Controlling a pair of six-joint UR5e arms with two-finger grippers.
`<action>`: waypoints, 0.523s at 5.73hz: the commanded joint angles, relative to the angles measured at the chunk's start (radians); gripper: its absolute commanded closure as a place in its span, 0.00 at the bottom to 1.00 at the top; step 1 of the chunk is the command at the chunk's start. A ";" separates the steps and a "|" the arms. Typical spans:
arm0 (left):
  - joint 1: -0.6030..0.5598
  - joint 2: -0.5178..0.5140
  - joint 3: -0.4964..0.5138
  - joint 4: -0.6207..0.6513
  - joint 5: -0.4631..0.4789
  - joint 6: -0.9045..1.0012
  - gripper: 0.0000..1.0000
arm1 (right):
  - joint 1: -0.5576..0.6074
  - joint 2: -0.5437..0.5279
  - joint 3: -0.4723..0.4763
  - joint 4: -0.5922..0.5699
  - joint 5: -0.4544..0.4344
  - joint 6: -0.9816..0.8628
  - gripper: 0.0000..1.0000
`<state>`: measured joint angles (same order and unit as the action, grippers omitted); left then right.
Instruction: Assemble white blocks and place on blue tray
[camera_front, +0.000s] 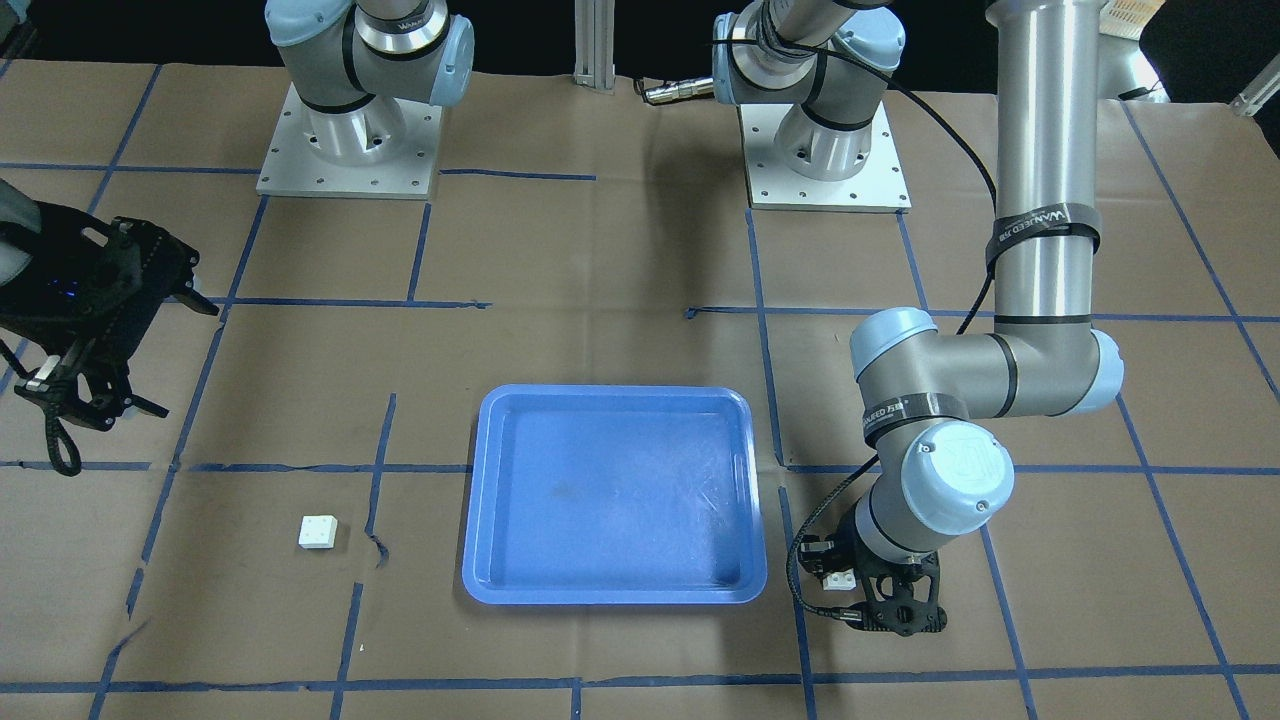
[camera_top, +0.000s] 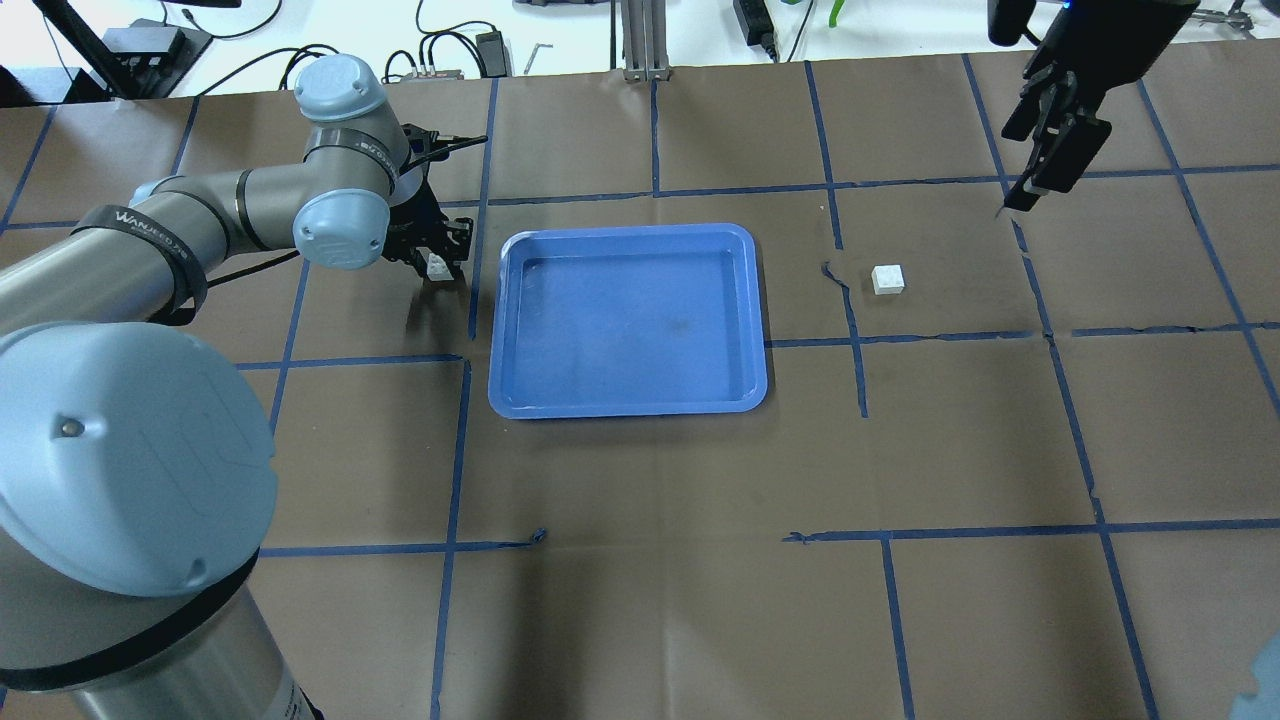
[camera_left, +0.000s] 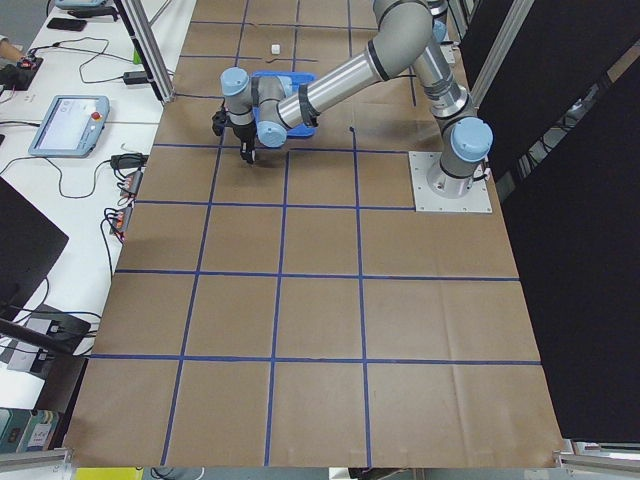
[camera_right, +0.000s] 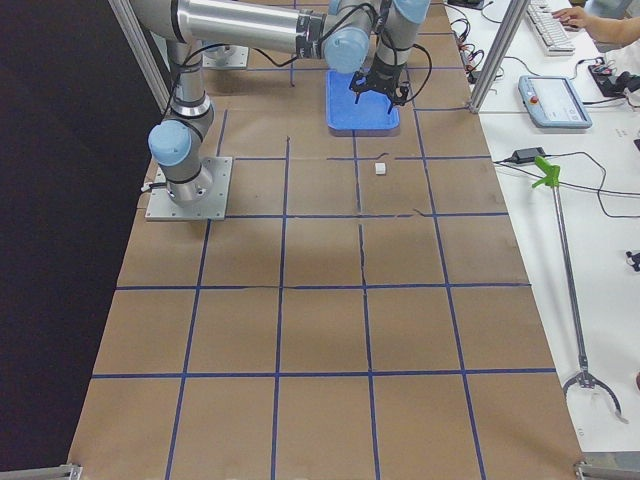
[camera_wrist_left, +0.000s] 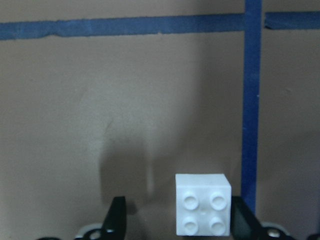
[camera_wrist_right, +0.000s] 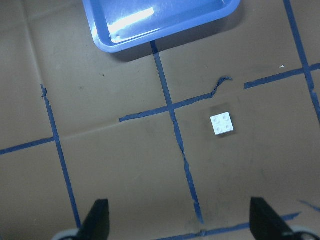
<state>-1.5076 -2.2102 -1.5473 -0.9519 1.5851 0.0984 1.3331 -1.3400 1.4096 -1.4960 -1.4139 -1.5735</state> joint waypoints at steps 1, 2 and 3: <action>0.001 0.001 0.012 -0.002 0.001 0.033 1.00 | -0.096 0.007 0.172 -0.192 0.128 -0.211 0.00; 0.001 0.016 0.018 -0.001 0.001 0.094 1.00 | -0.145 0.016 0.284 -0.279 0.232 -0.327 0.00; -0.026 0.044 -0.005 -0.002 0.000 0.271 1.00 | -0.173 0.056 0.370 -0.412 0.322 -0.405 0.00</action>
<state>-1.5154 -2.1875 -1.5389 -0.9532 1.5857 0.2380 1.1923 -1.3140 1.6910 -1.7914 -1.1799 -1.8929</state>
